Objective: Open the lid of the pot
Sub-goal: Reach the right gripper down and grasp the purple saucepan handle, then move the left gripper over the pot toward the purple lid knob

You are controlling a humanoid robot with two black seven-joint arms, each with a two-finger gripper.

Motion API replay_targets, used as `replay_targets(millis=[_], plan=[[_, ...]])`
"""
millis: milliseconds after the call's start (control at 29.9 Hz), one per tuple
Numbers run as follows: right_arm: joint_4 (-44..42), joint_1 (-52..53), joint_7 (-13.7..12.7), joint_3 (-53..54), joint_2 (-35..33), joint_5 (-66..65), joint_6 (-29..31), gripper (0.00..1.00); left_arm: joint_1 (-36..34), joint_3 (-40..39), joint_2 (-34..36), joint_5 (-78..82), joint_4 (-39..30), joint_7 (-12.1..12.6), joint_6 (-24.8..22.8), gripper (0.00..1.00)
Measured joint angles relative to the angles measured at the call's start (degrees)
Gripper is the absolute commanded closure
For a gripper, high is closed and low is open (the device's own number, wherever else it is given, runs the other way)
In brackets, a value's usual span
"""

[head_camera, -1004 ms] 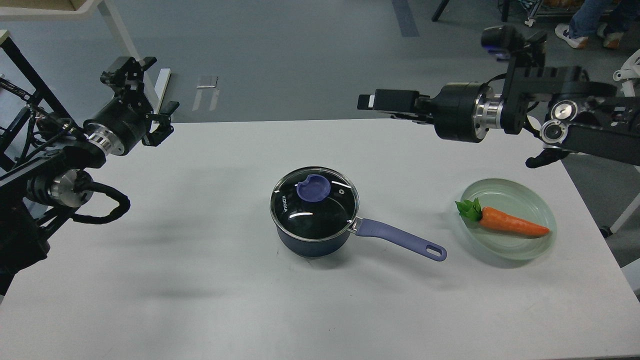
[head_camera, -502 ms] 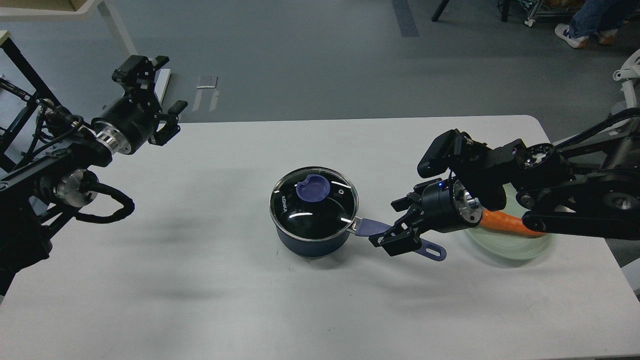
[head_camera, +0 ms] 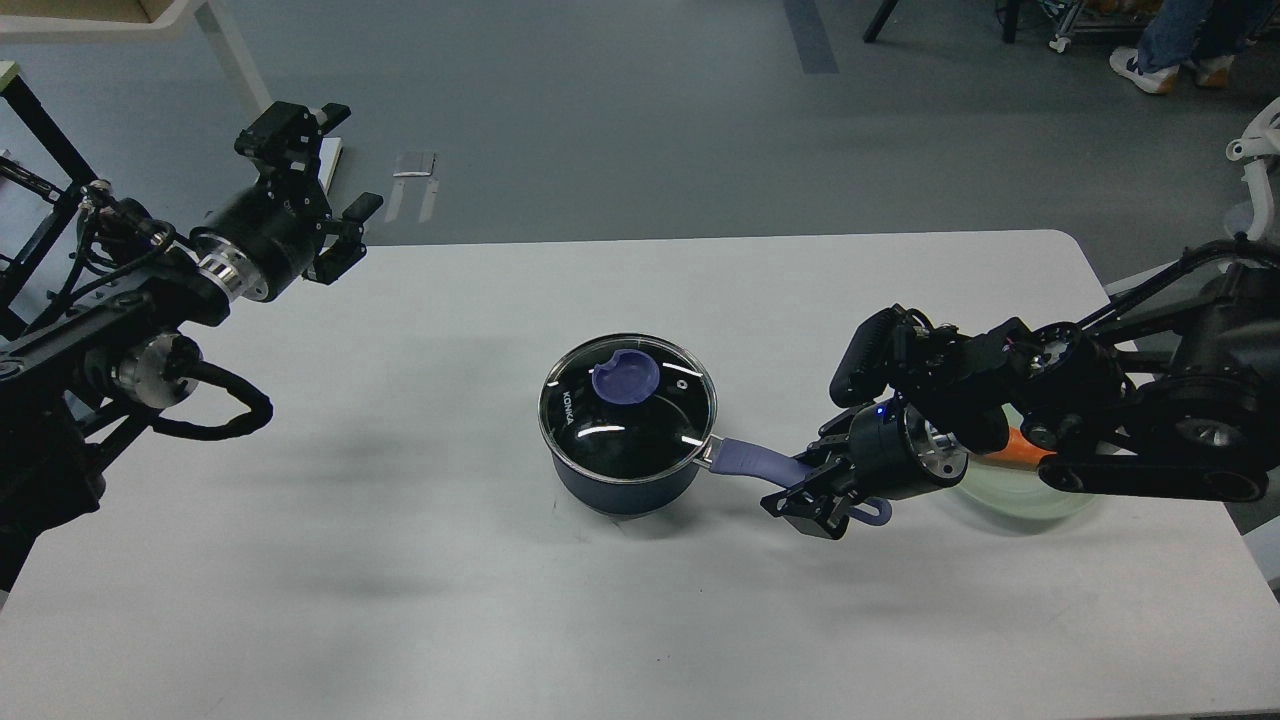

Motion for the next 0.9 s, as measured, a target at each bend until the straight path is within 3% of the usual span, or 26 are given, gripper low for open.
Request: replay_targets(millis=[301,435,603,904], plan=[[-0.2,0.2,0.0,0.1,0.1,0.0,0.0,0.77,-0.1,0.0,-0.4,18.9,-9.8,-0.1,0.6,0.01],[-0.3,0.3,0.0,0.1,0.1,0.0,0.0,0.85,-0.1,0.1,-1.5,32.4,-14.0,0.0,3.8,0.01],[-0.3,0.3,0.0,0.1,-0.2,0.1,0.0,0.87,-0.3,0.7,-2.2,44.2,-18.9,0.3,9.2,0.01],[-0.5,0.3,0.1,0.2,-0.2,0.2,-0.2,0.89,-2.6,8.9,-2.5,72.9,-19.8,0.1,13.3,0.02]])
